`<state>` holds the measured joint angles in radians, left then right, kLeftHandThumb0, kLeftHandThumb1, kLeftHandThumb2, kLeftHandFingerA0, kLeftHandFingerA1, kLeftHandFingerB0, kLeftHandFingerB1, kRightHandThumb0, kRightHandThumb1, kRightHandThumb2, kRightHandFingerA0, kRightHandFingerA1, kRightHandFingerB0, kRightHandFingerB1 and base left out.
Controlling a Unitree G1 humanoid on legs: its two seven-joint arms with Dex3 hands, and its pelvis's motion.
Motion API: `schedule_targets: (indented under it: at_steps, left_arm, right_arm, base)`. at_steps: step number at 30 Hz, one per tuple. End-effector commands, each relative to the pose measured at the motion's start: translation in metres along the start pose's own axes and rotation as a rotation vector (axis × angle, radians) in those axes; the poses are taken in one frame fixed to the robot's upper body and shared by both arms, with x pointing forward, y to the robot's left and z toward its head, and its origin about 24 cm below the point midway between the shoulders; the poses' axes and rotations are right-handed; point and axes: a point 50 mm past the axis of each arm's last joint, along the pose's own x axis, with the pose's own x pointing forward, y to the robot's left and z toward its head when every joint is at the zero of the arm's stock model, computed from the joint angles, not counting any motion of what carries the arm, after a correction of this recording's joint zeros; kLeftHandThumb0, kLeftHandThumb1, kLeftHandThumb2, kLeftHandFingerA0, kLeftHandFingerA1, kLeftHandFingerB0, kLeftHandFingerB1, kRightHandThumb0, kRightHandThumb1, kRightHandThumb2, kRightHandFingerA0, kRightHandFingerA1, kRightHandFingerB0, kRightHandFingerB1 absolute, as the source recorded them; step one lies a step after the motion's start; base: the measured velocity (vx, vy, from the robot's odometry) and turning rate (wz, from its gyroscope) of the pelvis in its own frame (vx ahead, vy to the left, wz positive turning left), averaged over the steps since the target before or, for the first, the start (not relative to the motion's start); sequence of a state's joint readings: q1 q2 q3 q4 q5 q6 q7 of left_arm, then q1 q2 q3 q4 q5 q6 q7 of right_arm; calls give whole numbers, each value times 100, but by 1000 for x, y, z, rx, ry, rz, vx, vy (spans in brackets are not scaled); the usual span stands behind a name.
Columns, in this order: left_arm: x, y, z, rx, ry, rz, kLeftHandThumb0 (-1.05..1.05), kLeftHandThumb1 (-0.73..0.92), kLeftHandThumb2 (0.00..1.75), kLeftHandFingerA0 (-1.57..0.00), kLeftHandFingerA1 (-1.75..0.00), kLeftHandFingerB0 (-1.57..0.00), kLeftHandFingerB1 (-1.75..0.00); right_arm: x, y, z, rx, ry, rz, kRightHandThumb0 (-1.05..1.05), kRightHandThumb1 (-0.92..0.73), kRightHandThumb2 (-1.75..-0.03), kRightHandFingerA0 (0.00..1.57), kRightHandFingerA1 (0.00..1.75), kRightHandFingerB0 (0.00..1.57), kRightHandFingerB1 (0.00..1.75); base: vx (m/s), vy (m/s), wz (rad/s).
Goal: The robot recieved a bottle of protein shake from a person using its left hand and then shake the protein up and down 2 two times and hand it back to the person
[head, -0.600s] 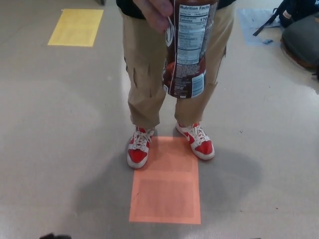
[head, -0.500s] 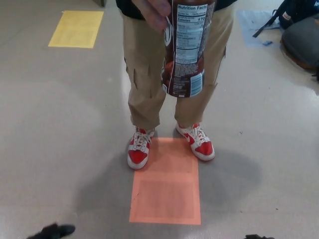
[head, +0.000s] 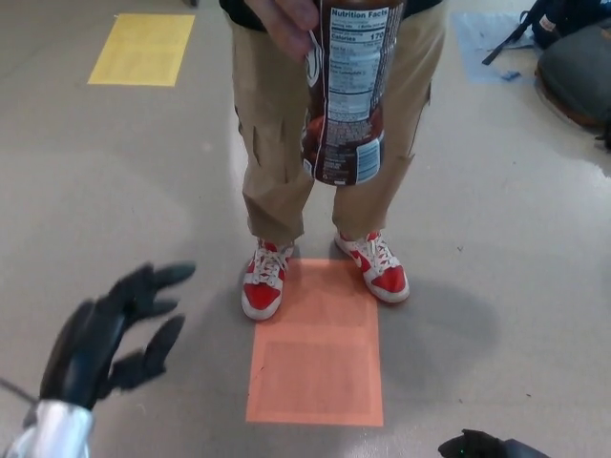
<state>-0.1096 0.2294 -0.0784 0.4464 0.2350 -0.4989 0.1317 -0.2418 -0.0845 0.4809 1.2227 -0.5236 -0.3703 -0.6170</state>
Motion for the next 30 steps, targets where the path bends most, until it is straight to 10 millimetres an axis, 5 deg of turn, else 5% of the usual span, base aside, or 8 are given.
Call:
schedule_targets:
  at_steps: [1, 2, 3, 8, 12, 26, 29, 30]
  left_arm:
    - [21, 18, 41, -81, -76, -98, -55, 53, 92, -36, -53, -17, -43]
    - [24, 20, 49, -79, -89, -117, -55, 53, 92, -36, -53, -17, -43]
    - [27, 22, 57, -78, -99, -133, -62, 67, 61, -36, -34, -29, -30]
    - [34, 22, 81, -137, -134, -219, -74, 51, 81, -5, -33, -10, -35]
    - [48, 22, 102, -267, -96, -320, -83, 51, 85, 0, -1, -2, -7]
    - [97, 33, 160, -464, 54, -488, -84, 48, 87, 0, 0, 0, 0]
    - [102, 32, 167, -543, 91, -486, -83, 45, 82, 0, 0, 0, 0]
    - [104, 31, 170, -568, 100, -485, -83, 55, 57, 0, 0, 0, -3]
  right_arm:
    - [0, -6, 0, -7, -52, -68, -23, -75, -63, 91, 46, 72, 41]
    - [0, -7, 0, -1, -46, -67, -23, -75, -63, 91, 46, 72, 41]
    - [0, -7, 0, 3, -47, -70, -22, -74, -63, 90, 46, 72, 41]
    - [-3, -6, -1, -19, -62, -87, -22, -72, -63, 93, 47, 74, 42]
    - [-3, -6, -2, -15, -52, -76, -25, -72, -63, 87, 46, 73, 41]
    - [0, -8, -1, -25, -60, -75, -26, -68, -62, 87, 47, 72, 42]
    - [1, -9, -1, -17, -55, -74, -26, -73, -62, 88, 46, 73, 42]
    - [1, -9, -1, -22, -55, -71, -24, -74, -63, 89, 46, 71, 41]
  base:
    - [0, 0, 0]
    - [0, 0, 0]
    - [0, 0, 0]
    - [0, 0, 0]
    - [0, 0, 0]
    - [0, 0, 0]
    - [0, 0, 0]
    - [0, 0, 0]
